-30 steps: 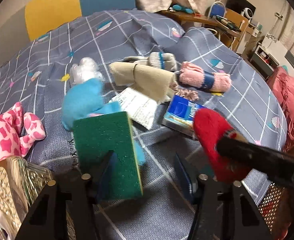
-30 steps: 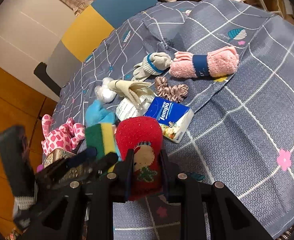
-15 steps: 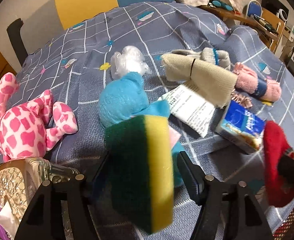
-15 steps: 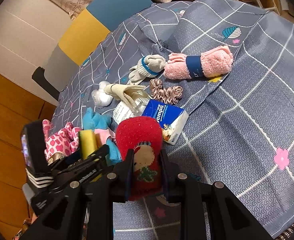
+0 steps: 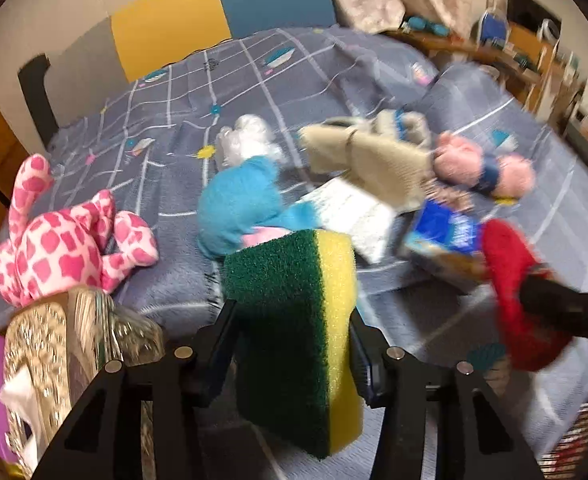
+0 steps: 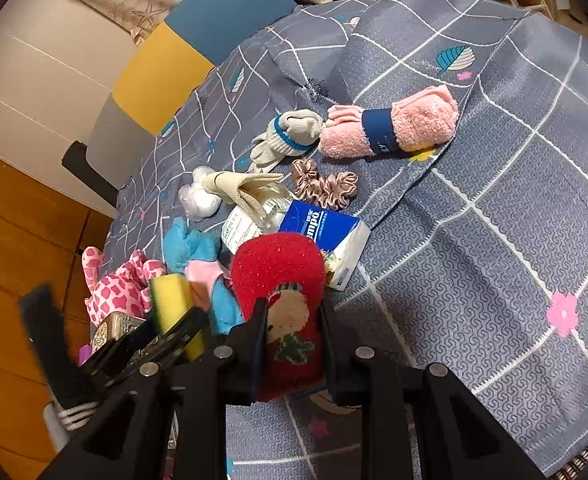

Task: Organize soft objects
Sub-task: 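Grasp the green-yellow sponge with the left gripper, then carry the sponge into the gold tray and open the left gripper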

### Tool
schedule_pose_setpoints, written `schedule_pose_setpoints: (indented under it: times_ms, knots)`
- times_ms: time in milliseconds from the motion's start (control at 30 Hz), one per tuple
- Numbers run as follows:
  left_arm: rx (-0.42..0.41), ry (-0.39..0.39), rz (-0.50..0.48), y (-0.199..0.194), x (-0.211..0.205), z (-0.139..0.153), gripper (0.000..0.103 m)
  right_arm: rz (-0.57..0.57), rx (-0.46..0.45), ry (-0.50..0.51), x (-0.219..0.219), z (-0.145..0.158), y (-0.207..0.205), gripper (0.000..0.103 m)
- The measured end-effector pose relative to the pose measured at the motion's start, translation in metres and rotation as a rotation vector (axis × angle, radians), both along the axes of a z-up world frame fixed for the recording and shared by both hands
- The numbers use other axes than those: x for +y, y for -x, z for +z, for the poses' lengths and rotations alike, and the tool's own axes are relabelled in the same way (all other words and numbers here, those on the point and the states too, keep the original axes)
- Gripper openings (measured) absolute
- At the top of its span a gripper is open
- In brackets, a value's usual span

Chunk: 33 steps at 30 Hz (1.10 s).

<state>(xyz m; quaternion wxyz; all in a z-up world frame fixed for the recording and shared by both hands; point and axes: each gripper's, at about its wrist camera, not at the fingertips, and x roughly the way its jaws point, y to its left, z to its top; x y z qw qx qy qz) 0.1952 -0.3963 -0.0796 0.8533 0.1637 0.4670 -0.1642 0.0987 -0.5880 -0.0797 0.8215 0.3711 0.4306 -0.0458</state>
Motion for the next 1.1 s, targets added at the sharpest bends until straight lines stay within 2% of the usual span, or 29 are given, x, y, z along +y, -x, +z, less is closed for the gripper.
schedule_pose_setpoints:
  times_ms: [233, 433, 600, 700, 867, 967, 1100]
  knots:
    - [0.031, 0.249, -0.069, 0.03, 0.024, 0.047, 0.05, 0.002, 0.0, 0.018, 0.001, 0.0, 0.0, 0.025]
    - [0.047, 0.372, -0.109, 0.045, 0.06, 0.082, 0.05, 0.003, 0.007, 0.038, 0.002, -0.003, -0.001, 0.025]
    - [0.0, 0.464, -0.109, 0.059, 0.109, 0.118, 0.05, 0.008, -0.024, 0.063, 0.004, 0.0, -0.001, 0.025]
    - [-0.05, 0.513, -0.071, 0.066, 0.152, 0.139, 0.05, 0.016, -0.048, 0.081, 0.006, 0.003, -0.001, 0.025]
    - [-0.129, 0.534, 0.032, 0.063, 0.222, 0.157, 0.05, 0.029, -0.077, 0.108, 0.011, 0.006, -0.002, 0.025]
    - [-0.153, 0.527, 0.114, 0.055, 0.264, 0.156, 0.051, 0.039, -0.095, 0.118, 0.014, 0.006, -0.003, 0.025]
    - [-0.111, 0.526, 0.255, 0.034, 0.325, 0.134, 0.051, 0.042, -0.137, 0.142, 0.019, 0.008, -0.002, 0.025]
